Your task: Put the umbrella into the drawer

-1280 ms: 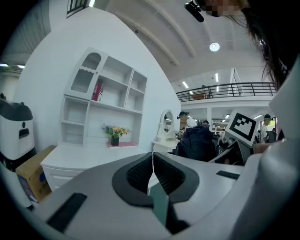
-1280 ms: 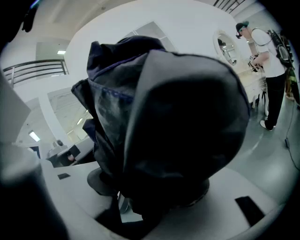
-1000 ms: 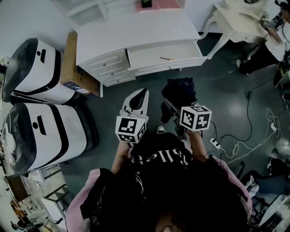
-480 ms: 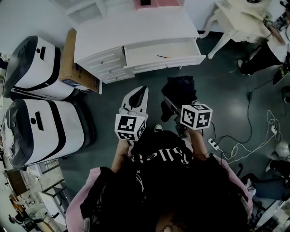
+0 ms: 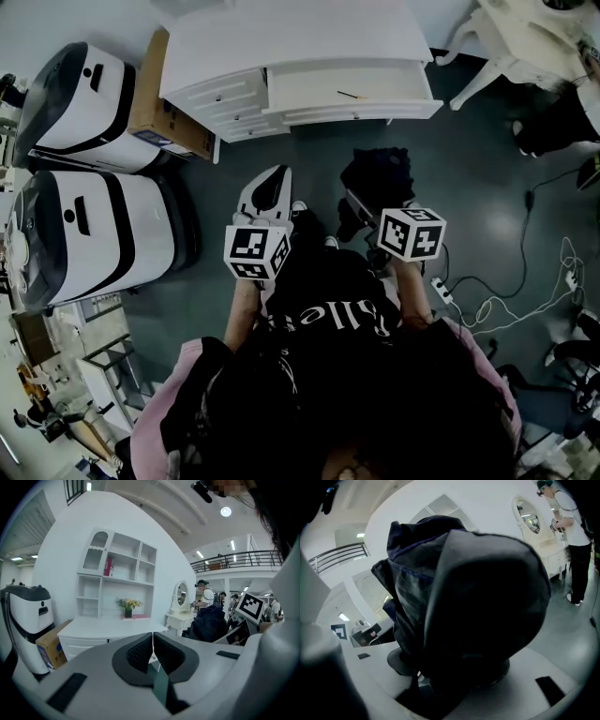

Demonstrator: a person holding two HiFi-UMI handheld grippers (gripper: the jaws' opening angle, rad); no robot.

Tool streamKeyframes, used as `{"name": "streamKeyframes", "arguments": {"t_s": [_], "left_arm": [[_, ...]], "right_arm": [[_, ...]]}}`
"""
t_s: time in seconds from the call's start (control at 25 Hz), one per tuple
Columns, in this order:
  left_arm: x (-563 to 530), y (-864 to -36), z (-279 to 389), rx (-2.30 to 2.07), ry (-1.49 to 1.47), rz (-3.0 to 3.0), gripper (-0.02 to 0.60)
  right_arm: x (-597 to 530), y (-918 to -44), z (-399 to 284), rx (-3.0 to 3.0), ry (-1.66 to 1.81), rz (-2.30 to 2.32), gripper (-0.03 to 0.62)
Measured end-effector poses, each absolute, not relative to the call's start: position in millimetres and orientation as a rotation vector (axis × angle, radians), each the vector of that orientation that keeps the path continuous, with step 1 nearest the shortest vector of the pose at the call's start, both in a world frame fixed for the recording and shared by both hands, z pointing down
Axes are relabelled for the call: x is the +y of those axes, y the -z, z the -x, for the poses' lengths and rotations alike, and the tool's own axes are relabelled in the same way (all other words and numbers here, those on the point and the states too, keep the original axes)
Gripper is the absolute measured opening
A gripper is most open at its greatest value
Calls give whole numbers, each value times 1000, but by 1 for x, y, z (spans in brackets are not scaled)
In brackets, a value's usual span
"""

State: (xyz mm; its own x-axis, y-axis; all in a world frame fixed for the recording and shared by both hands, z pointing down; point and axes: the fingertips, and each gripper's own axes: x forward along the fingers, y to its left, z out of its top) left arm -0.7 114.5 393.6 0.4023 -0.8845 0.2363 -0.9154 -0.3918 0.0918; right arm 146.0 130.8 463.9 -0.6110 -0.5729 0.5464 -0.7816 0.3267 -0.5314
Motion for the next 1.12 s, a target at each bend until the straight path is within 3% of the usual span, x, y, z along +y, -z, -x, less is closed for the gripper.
{"name": "streamKeyframes", "arguments": {"t_s": [0.48,1.12], "left_arm": [[82,-412,-3,-1542,-338,-2478,17],[-73,-404,54,-1516,-254,-2507,17]], "right_arm": [[90,-484,-134,-2306,-1221,-1199,285],[-54,-479,-83,-2255,-1195,-1214,285]]}}
